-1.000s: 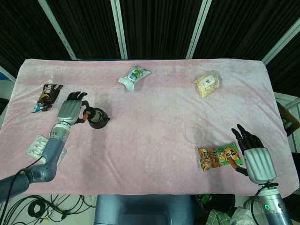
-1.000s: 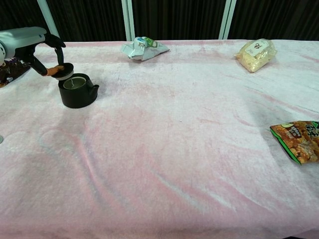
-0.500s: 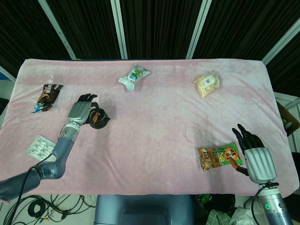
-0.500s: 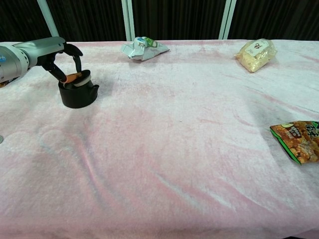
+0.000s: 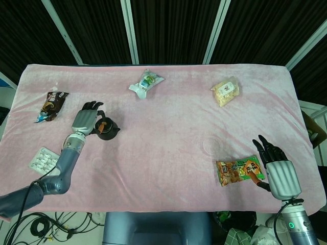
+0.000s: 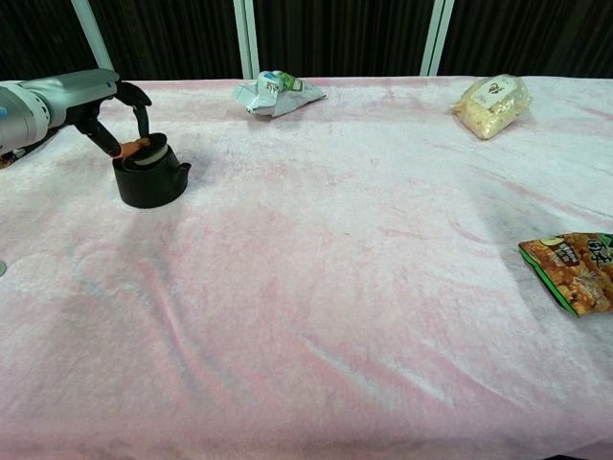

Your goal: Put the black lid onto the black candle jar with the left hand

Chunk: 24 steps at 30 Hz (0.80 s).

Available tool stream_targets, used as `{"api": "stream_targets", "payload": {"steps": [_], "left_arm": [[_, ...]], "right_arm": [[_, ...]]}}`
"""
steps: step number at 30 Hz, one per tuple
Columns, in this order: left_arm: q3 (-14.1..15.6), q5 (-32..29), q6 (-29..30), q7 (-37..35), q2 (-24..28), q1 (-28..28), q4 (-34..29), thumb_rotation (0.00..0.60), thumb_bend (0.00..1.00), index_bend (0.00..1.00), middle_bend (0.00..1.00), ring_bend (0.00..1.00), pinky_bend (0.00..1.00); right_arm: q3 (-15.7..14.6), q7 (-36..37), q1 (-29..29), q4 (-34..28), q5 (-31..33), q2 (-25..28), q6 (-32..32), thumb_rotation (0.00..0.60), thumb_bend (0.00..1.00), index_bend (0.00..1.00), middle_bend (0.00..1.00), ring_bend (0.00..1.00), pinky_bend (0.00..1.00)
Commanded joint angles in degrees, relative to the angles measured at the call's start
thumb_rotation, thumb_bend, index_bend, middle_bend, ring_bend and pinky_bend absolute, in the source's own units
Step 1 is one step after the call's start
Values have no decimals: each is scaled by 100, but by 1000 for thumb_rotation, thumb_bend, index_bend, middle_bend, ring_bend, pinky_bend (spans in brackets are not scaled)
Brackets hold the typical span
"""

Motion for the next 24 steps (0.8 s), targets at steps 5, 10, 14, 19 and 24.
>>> {"api": "stream_targets", "payload": {"steps": [5,10,14,19,24], "left_arm": [[91,-84,-48,168,44,-6,49,600,519,578,111,0,33],[142,-168,-147,191,-8,-31,99,600,516,578,110,0,31],[130,-106,-180,29,-70,-41,128,600,476,527,106,0,26],[328,-413,-348,613,54,-134,52,600,309,290,49,0,2],[208,-600,-108,666,197,-121,-313,600,209,55,4,0,0]], "right_arm": [[-16,-39,1,16,14,-24,-22,600,178,0,25,133,192],[-17,-58,-2,13,23,-34,-17,600,178,0,25,133,192],[-15,-55,-2,13,33,-26,-20,600,178,0,25,133,192],[-12,-58,-3,-3,45,-24,-19,600,178,0,25,132,192],[-10,-65,-7,-16,52,-26,-11,600,178,0,25,133,192]]}}
